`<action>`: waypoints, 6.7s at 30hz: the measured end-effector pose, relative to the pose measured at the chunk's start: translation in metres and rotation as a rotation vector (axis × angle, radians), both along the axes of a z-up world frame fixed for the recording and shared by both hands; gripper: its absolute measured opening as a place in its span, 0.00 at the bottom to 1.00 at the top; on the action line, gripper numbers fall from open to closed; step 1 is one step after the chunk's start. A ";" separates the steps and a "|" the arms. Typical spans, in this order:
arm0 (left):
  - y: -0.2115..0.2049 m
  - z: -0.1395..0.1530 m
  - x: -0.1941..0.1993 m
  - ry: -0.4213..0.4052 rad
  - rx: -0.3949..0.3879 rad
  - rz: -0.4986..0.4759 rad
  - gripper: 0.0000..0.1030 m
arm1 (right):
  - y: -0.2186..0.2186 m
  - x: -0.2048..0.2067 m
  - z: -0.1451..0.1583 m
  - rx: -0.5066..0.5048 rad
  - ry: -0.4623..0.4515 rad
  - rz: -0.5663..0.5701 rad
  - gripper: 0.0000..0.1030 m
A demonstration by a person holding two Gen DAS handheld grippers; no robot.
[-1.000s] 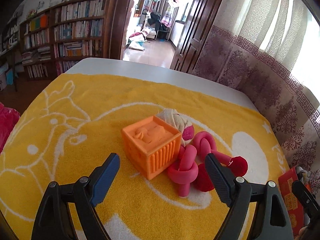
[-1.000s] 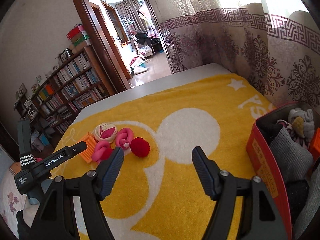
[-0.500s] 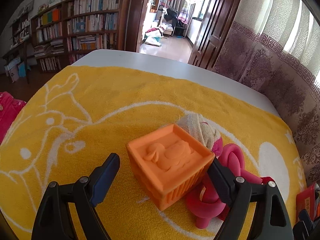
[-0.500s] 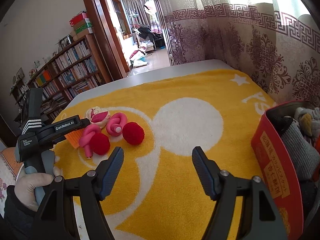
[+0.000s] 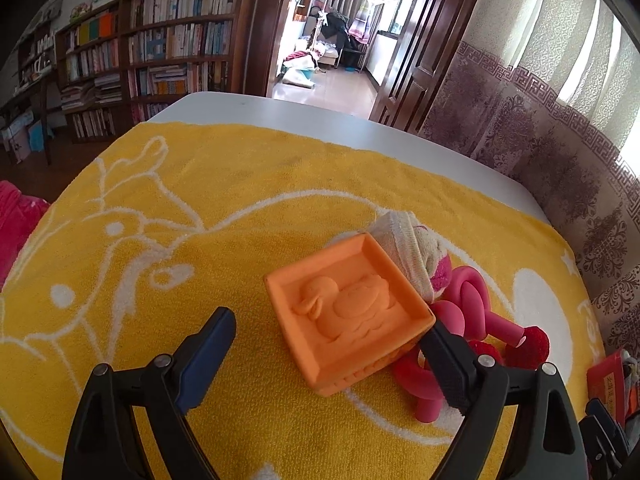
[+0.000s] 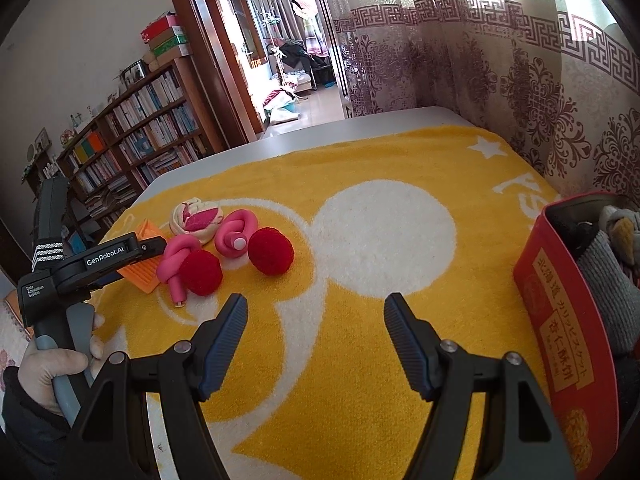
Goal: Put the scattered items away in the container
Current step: 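Grasp the orange rubber cube with the left gripper, then lift the orange cube with the left gripper while the right gripper approaches a red pompom, then grasp the red pompom ball with the right gripper, then carry the red pompom and orange cube over to the red box, then open the right gripper to drop the pompom into the box, then lower the orange cube into the red box and open the left gripper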
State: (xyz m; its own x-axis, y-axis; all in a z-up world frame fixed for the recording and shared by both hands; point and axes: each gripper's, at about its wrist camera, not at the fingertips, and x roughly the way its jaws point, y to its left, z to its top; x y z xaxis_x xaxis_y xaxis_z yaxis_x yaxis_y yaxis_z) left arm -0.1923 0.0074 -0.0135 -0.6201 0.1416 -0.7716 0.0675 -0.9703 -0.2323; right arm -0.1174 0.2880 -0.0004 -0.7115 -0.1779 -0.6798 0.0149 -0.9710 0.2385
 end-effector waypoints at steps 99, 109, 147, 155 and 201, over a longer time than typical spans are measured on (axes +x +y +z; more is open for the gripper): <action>0.019 0.026 0.037 0.139 0.056 -0.108 0.68 | 0.088 0.051 0.057 -0.018 0.056 -0.173 0.38; 0.036 0.028 0.043 0.147 0.030 -0.139 0.67 | 0.170 0.125 0.069 0.090 0.084 -0.399 0.38; 0.165 0.042 0.085 0.127 0.069 -0.467 0.68 | 0.188 0.162 0.091 0.104 0.261 -0.505 0.67; 0.254 0.056 0.108 0.116 0.077 -0.675 0.68 | 0.201 0.169 0.095 0.078 0.293 -0.516 0.68; 0.301 0.065 0.116 0.115 0.106 -0.797 0.79 | 0.201 0.161 0.079 0.024 0.280 -0.479 0.69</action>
